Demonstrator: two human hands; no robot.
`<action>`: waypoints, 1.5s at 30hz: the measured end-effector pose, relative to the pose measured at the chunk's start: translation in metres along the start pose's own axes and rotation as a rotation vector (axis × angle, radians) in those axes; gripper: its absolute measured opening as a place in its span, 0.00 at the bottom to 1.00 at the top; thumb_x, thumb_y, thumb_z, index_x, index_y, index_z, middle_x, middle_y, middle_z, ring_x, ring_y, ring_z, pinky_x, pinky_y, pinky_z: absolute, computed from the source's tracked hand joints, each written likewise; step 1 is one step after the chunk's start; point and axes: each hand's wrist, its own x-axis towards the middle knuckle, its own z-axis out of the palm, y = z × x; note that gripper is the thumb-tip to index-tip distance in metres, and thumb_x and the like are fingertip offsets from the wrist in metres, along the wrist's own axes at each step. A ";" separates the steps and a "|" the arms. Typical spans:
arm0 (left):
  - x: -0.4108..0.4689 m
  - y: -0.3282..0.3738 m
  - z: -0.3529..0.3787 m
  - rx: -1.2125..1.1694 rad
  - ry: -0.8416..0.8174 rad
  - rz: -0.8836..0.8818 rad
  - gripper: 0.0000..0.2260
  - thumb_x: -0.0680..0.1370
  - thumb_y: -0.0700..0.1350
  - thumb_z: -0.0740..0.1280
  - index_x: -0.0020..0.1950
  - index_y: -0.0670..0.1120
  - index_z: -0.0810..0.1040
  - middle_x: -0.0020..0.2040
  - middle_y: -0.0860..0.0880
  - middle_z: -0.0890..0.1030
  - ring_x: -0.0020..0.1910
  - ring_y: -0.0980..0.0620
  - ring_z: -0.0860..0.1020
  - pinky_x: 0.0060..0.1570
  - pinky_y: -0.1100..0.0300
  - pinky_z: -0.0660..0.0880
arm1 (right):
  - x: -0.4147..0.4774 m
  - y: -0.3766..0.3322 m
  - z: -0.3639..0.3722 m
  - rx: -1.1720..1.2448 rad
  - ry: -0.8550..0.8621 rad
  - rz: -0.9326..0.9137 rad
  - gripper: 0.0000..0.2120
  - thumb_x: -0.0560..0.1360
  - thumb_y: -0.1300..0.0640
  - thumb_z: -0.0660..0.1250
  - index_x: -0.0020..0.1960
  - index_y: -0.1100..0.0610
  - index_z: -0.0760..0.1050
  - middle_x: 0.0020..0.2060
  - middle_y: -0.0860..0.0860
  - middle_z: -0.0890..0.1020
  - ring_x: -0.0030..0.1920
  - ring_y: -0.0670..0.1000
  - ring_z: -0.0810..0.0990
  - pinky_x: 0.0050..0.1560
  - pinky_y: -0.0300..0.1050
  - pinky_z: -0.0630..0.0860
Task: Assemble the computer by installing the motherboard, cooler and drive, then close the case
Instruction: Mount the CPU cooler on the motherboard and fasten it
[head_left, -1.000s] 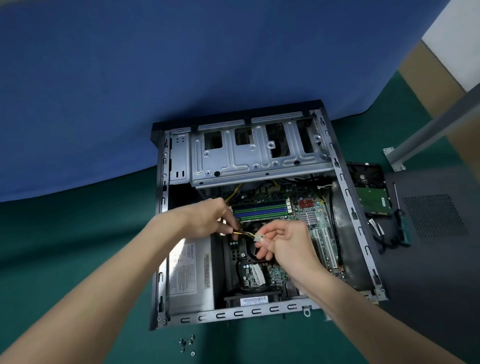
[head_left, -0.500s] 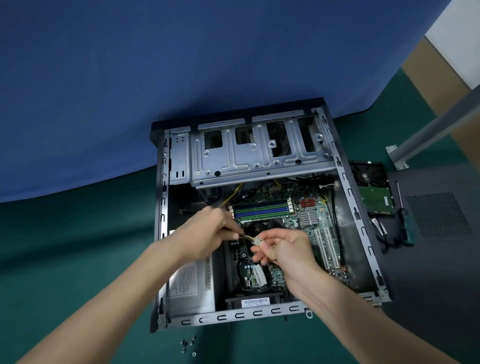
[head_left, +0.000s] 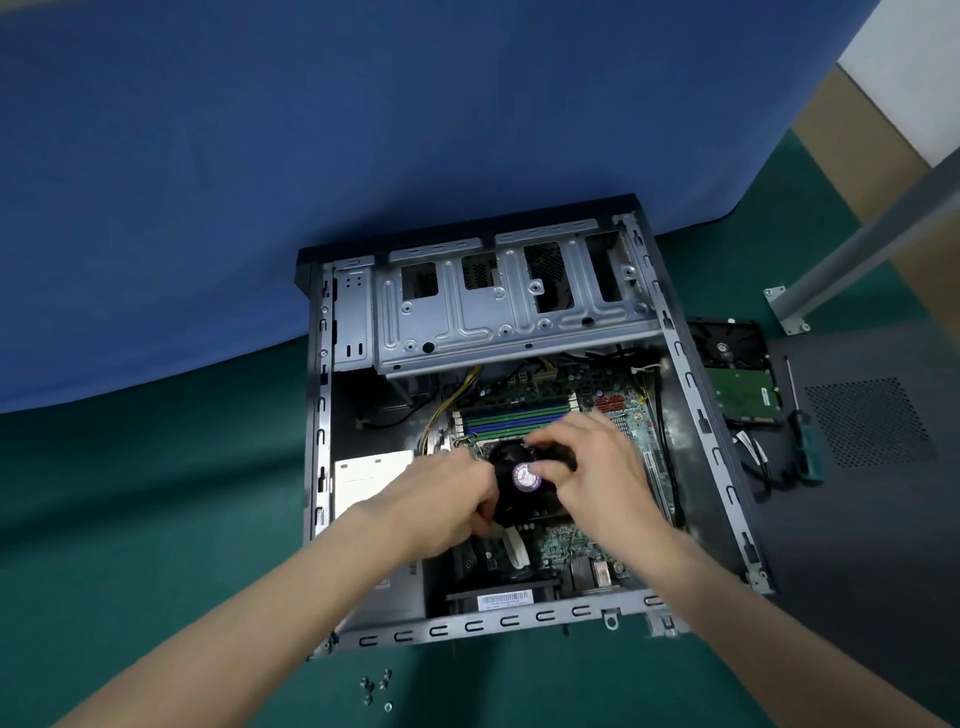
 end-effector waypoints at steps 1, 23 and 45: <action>0.001 0.005 0.004 0.057 -0.041 0.027 0.07 0.73 0.36 0.67 0.48 0.45 0.80 0.45 0.44 0.80 0.46 0.43 0.79 0.42 0.56 0.74 | 0.004 0.004 0.000 -0.080 -0.061 -0.093 0.18 0.72 0.60 0.73 0.61 0.50 0.79 0.59 0.43 0.78 0.60 0.44 0.70 0.64 0.37 0.60; 0.011 0.030 0.026 0.432 -0.349 0.037 0.13 0.77 0.32 0.58 0.60 0.41 0.72 0.60 0.41 0.73 0.59 0.41 0.73 0.58 0.50 0.71 | 0.025 0.029 0.026 -0.196 -0.352 -0.264 0.29 0.74 0.57 0.72 0.71 0.44 0.68 0.73 0.37 0.64 0.74 0.45 0.57 0.65 0.30 0.41; 0.030 0.027 0.042 0.641 -0.333 0.269 0.11 0.79 0.33 0.57 0.54 0.41 0.77 0.52 0.45 0.81 0.52 0.43 0.79 0.41 0.54 0.68 | 0.030 0.027 0.010 -0.272 -0.527 -0.273 0.42 0.66 0.52 0.78 0.75 0.44 0.61 0.76 0.40 0.58 0.76 0.48 0.54 0.74 0.50 0.49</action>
